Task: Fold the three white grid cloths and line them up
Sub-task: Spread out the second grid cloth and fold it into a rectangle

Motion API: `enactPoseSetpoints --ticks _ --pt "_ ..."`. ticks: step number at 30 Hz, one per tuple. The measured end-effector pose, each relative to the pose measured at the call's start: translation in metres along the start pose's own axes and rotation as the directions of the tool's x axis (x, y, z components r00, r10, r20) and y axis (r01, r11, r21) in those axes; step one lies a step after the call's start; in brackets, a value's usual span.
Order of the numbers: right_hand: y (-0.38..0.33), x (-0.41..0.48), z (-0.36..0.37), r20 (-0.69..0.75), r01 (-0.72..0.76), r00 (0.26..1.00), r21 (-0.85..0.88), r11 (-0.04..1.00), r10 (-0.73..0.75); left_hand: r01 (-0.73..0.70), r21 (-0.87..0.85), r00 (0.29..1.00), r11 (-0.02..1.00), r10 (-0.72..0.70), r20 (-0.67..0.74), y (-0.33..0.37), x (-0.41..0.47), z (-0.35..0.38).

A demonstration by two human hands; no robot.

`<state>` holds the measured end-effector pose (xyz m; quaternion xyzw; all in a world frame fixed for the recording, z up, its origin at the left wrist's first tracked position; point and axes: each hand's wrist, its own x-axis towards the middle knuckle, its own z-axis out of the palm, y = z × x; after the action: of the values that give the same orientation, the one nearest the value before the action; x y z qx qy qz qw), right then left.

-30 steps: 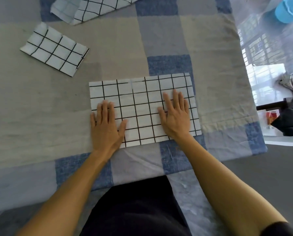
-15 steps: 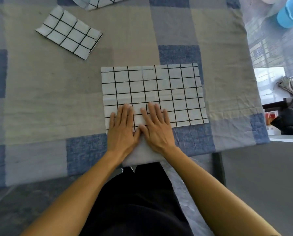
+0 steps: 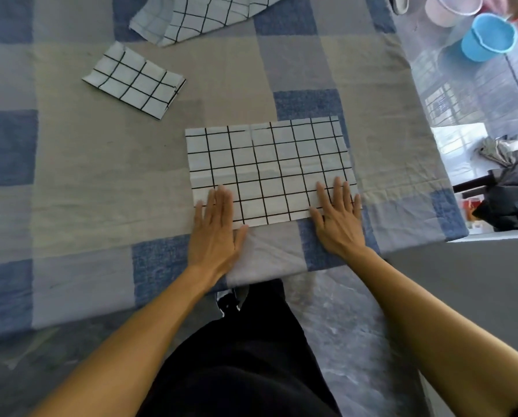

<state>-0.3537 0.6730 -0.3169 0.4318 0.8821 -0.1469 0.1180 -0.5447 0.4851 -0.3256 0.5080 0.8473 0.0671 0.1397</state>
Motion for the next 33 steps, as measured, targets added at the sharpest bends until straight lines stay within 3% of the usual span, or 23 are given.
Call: enactPoseSetpoints --ticks 3,5,9,16,20,23,26,30,33 --pt "-0.043 -0.009 -0.001 -0.086 0.213 0.975 0.075 0.974 -0.206 -0.146 -0.040 0.985 0.988 0.149 0.084 0.027 0.000 0.003" --pt "-0.077 -0.016 0.007 -0.051 0.304 0.953 0.123 0.945 -0.300 -0.165 0.008 0.974 0.986 0.162 0.160 0.036 -0.004 0.008" --pt "-0.087 -0.024 0.032 0.022 0.230 0.972 0.093 0.969 -0.233 -0.080 0.065 0.981 0.995 0.067 0.183 0.015 -0.012 0.015" --pt "0.019 -0.035 0.020 -0.025 -0.011 1.000 0.059 0.998 0.013 0.012 0.076 0.991 0.997 -0.021 0.128 -0.017 -0.030 0.006" --pt "0.015 -0.036 0.018 -0.032 -0.060 0.998 0.024 0.998 0.061 -0.066 0.139 0.989 0.988 0.047 0.138 0.001 -0.022 0.002" --pt "-0.028 -0.042 0.020 -0.109 0.112 0.988 0.005 0.994 -0.111 -0.167 0.034 0.980 0.985 0.162 0.115 0.029 -0.016 0.009" --pt "-0.077 -0.046 0.028 -0.045 0.358 0.933 0.022 0.933 -0.357 -0.204 0.000 0.972 0.979 0.202 0.120 0.044 -0.022 0.018" --pt "-0.085 -0.048 0.039 -0.002 0.331 0.943 0.064 0.941 -0.332 -0.217 0.021 0.972 0.976 0.215 0.094 0.026 -0.028 0.020" --pt "-0.051 -0.052 0.040 -0.095 0.196 0.978 0.088 0.977 -0.187 -0.136 0.050 0.986 0.989 0.131 0.099 0.009 -0.032 0.018"
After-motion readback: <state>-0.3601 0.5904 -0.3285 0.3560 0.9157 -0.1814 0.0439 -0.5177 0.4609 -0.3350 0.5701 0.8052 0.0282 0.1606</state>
